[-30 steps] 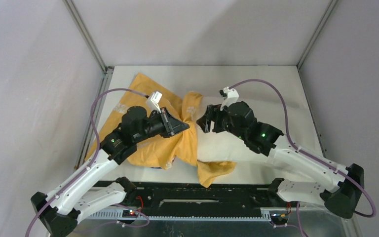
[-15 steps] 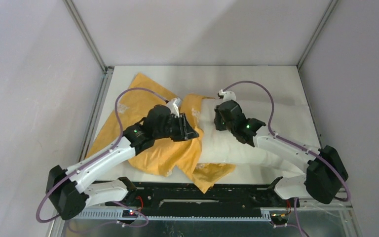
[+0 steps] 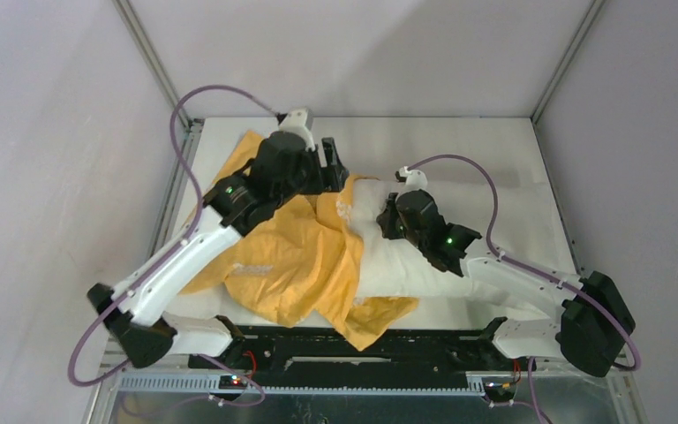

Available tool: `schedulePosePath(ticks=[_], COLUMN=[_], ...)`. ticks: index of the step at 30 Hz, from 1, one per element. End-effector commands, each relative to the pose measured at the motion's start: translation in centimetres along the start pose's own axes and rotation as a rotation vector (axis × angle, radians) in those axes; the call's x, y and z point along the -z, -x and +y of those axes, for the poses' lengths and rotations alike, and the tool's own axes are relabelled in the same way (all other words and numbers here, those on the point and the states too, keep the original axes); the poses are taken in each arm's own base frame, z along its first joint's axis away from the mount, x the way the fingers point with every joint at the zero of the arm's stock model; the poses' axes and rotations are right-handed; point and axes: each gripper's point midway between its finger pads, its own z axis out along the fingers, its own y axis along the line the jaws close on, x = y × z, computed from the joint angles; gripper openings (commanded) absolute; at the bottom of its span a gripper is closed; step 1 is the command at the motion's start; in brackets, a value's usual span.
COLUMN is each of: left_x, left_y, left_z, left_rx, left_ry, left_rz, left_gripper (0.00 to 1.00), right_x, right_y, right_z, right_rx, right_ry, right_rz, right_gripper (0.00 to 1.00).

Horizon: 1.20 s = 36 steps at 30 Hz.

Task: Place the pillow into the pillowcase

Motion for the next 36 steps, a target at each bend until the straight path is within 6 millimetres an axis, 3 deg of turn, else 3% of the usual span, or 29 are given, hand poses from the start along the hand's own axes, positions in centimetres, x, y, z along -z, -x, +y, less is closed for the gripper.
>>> schedulePosePath(ticks=[1, 6, 11, 15, 18, 19, 20, 25, 29, 32, 36], left_x=[-3.6, -8.6, -12.1, -13.2, -13.8, -13.7, -13.4, -10.6, -8.0, -9.0, -12.5], left_y=[0.1, -1.8, -2.6, -1.9, -1.6, -1.2, -0.8, 4.3, 7.3, 6.3, 2.7], left_z=[2.8, 3.5, 3.7, 3.4, 3.0, 2.5, 1.8, -4.7, -9.9, -11.1, -9.1], left_rx=[-0.127, -0.176, -0.195, -0.212, -0.227, -0.224, -0.223, -0.132, -0.05, -0.018, -0.001], left_ry=[0.2, 0.269, 0.305, 0.307, 0.304, 0.286, 0.27, 0.043, -0.173, -0.254, -0.212], left_rz=[0.074, 0.161, 0.191, 0.171, 0.187, 0.185, 0.175, 0.044, -0.022, 0.034, 0.149], left_gripper=[0.79, 0.73, 0.65, 0.46, 0.12, 0.03, 0.0, 0.0, 0.0, 0.0, 0.0], right_x=[1.0, 1.7, 2.4, 2.8, 3.2, 3.3, 3.5, 3.7, 2.6, 1.1, -0.1], right_y=[-1.7, 0.1, 1.0, 1.1, 1.5, 1.7, 2.1, 3.7, 4.0, 3.9, 4.4], right_z=[0.5, 0.6, 0.8, 1.0, 1.7, 2.1, 2.5, 5.5, 5.9, 5.4, 3.6], right_rx=[-0.024, -0.042, -0.043, -0.047, -0.057, -0.062, -0.07, -0.171, -0.226, -0.244, -0.251], right_ry=[0.041, 0.057, 0.064, 0.074, 0.104, 0.121, 0.143, 0.347, 0.411, 0.403, 0.344], right_rz=[0.066, 0.033, 0.02, 0.026, 0.032, 0.034, 0.036, 0.081, 0.108, 0.107, 0.081], right_gripper=[0.0, 0.0, 0.0, 0.0, 0.0, 0.0, 0.0, 0.0, 0.0, 0.0, 0.0])
